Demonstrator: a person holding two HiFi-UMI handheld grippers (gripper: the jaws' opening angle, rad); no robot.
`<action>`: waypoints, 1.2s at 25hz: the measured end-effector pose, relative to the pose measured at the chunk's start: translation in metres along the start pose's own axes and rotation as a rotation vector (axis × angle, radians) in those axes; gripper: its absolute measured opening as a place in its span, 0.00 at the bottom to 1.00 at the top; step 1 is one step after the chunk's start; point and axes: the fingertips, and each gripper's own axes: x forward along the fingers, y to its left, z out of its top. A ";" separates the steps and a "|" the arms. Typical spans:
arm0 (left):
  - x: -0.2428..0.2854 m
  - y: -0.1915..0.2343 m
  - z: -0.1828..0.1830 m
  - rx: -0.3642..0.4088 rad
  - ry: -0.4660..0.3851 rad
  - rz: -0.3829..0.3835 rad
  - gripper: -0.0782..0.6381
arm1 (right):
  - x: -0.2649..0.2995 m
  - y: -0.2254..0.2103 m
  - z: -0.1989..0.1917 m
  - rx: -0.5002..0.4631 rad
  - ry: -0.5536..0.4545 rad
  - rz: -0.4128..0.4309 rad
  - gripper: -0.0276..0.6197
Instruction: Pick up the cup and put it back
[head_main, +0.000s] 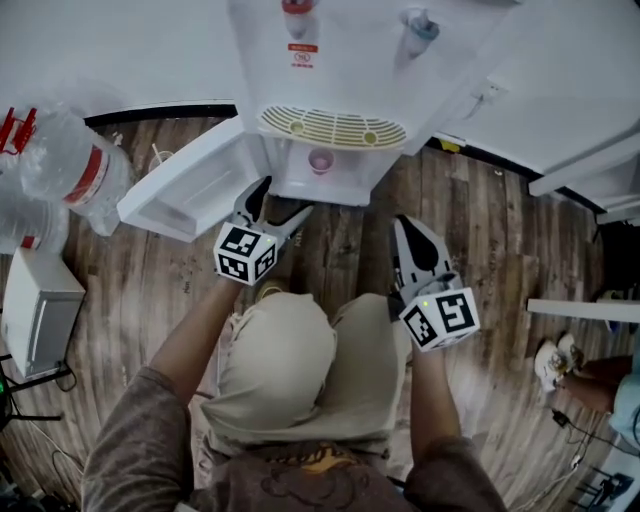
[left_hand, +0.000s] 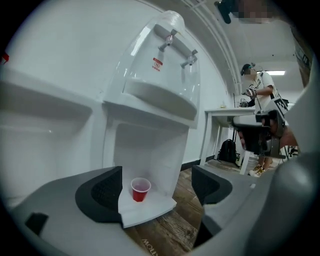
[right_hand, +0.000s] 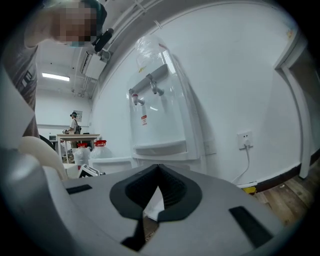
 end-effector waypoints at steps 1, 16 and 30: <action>0.008 0.002 -0.008 0.002 0.010 0.000 0.69 | -0.002 -0.001 0.000 0.006 0.000 -0.005 0.05; 0.111 0.038 -0.099 -0.025 0.128 0.039 0.69 | -0.023 -0.007 -0.005 -0.002 0.028 -0.040 0.05; 0.173 0.069 -0.140 0.019 0.233 0.090 0.66 | -0.029 -0.009 -0.008 -0.003 0.041 -0.063 0.05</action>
